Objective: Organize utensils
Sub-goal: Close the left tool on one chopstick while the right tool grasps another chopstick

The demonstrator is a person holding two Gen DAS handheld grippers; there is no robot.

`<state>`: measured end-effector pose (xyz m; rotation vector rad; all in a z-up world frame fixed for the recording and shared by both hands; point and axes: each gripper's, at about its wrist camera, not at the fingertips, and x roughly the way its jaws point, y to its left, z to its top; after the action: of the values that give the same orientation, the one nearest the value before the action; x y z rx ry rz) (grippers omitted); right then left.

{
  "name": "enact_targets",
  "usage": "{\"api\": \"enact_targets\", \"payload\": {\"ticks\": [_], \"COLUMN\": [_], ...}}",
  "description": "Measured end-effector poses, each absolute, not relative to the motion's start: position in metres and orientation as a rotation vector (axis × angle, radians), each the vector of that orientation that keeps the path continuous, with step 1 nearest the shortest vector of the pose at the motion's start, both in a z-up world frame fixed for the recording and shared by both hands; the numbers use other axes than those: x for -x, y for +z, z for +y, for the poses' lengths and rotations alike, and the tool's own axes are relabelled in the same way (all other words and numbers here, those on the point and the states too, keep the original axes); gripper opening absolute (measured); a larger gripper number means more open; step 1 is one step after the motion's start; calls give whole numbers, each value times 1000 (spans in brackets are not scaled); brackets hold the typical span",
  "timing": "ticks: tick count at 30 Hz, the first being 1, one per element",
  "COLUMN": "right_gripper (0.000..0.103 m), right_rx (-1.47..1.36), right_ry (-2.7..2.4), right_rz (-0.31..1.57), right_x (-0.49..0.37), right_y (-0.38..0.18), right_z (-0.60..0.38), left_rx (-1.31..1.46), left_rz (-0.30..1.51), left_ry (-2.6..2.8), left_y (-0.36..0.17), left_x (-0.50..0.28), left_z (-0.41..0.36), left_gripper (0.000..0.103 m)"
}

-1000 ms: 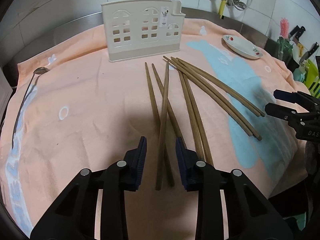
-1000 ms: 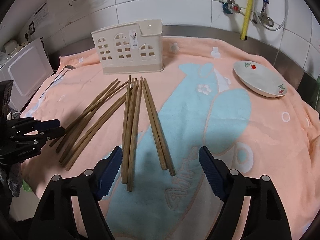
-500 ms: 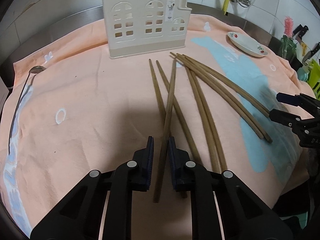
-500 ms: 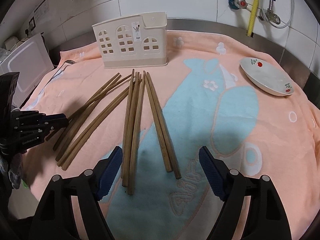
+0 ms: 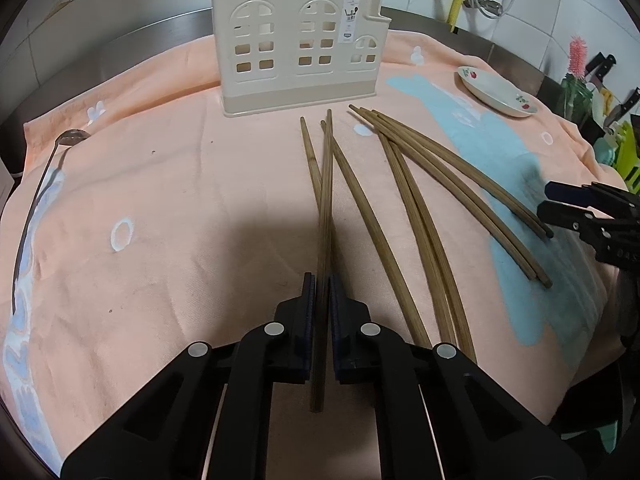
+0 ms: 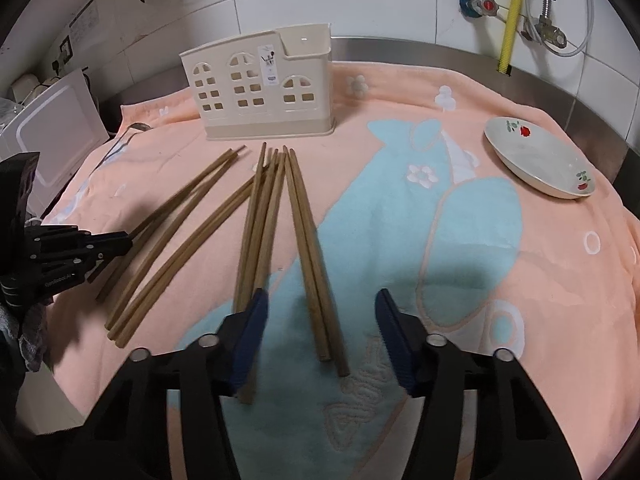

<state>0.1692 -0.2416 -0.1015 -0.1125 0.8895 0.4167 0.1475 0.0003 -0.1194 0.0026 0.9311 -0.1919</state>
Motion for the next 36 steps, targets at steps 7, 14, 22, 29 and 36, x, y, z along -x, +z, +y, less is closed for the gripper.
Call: {"api": "enact_targets", "payload": {"ticks": [7, 14, 22, 29, 36], "right_gripper": [23, 19, 13, 9, 8], "right_rx": [117, 180, 291, 329, 305], "right_ry": [427, 427, 436, 432, 432], "right_rz": [926, 932, 913, 903, 895], "right_x": [-179, -185, -185, -179, -177], "right_y": [-110, -115, -117, -124, -124], "right_z": [-244, -239, -229, -224, -227], "left_rx": [-6, -5, -10, -2, 2], "left_rz": [940, 944, 941, 937, 935], "left_ry": [-201, -203, -200, -195, -189], "left_y": [-121, -122, -122, -123, -124], "left_x": [-150, -151, -152, -151, -152], "left_z": [0, 0, -1, -1, -2], "left_gripper": [7, 7, 7, 7, 7]}}
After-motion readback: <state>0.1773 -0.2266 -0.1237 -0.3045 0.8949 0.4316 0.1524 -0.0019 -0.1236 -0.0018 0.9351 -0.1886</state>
